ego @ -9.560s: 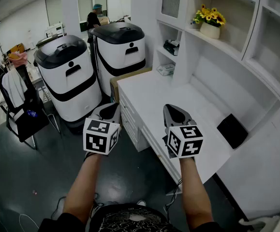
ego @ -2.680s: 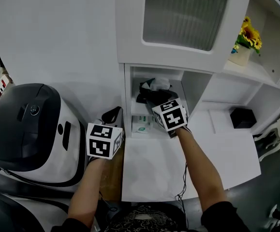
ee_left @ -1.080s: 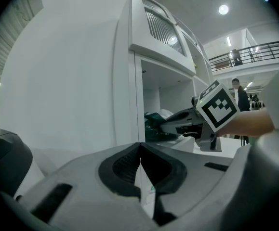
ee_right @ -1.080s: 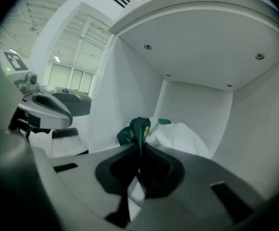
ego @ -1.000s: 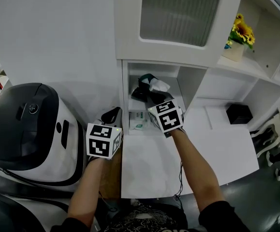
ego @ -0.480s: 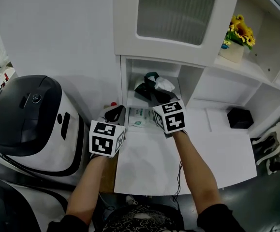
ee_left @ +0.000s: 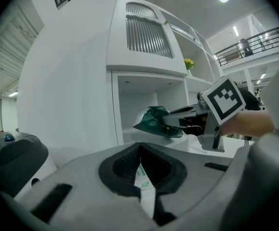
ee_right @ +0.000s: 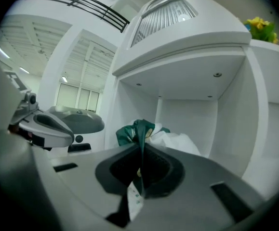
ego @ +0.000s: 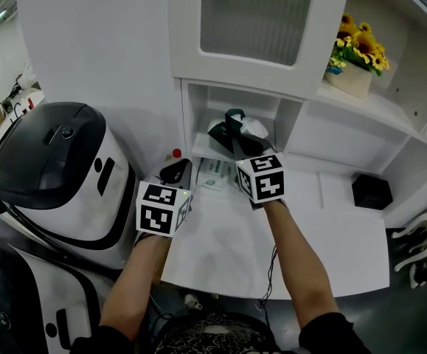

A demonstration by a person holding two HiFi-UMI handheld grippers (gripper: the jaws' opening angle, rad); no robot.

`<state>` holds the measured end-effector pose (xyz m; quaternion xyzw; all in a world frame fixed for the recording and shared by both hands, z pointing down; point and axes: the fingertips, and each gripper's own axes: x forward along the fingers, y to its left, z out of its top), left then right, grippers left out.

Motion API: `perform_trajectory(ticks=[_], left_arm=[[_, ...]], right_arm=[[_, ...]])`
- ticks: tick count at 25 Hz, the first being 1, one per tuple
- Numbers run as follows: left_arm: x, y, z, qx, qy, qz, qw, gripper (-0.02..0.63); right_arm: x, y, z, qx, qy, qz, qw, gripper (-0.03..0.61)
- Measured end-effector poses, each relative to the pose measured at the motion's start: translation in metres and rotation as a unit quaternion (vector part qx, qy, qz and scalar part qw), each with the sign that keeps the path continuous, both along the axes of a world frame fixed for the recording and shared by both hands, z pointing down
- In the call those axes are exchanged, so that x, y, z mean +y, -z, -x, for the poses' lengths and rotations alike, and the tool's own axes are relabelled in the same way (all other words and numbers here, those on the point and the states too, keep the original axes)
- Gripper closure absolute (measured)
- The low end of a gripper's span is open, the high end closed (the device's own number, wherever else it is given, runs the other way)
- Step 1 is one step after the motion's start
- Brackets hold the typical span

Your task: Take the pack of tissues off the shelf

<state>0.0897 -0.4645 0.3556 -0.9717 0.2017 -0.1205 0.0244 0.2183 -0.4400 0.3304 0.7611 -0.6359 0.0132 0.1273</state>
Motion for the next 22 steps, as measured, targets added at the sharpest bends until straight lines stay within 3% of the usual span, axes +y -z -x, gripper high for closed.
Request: perform_trajectory(ticks=[22], left_arm=[[0.088, -0.005, 0.05, -0.003, 0.086, -0.016, 0.9962, 0.604]], right_arm=[[0.084, 0.007, 0.042, -0.002, 0.068, -0.037, 0.997, 0.569]])
